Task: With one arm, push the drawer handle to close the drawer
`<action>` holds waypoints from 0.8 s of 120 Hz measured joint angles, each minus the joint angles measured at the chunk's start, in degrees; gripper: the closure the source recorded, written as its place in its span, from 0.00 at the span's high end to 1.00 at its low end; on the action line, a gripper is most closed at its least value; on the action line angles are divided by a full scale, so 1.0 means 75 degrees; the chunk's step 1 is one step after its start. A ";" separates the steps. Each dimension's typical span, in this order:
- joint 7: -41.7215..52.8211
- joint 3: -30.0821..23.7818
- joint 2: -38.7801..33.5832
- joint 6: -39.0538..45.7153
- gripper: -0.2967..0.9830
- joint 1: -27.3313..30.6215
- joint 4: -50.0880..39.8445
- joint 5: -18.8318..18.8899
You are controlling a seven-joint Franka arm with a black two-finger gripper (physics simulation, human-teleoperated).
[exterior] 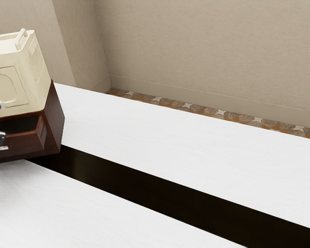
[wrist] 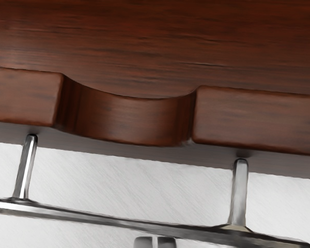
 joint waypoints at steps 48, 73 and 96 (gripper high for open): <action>0.0236 0.0032 0.1019 0.0357 0.15 -0.0017 0.0893 -0.0057; 0.0430 0.0025 0.1496 0.0422 0.15 -0.0026 0.1392 -0.0415; 0.0662 0.0012 0.1913 0.0444 0.15 0.0002 0.1842 -0.0658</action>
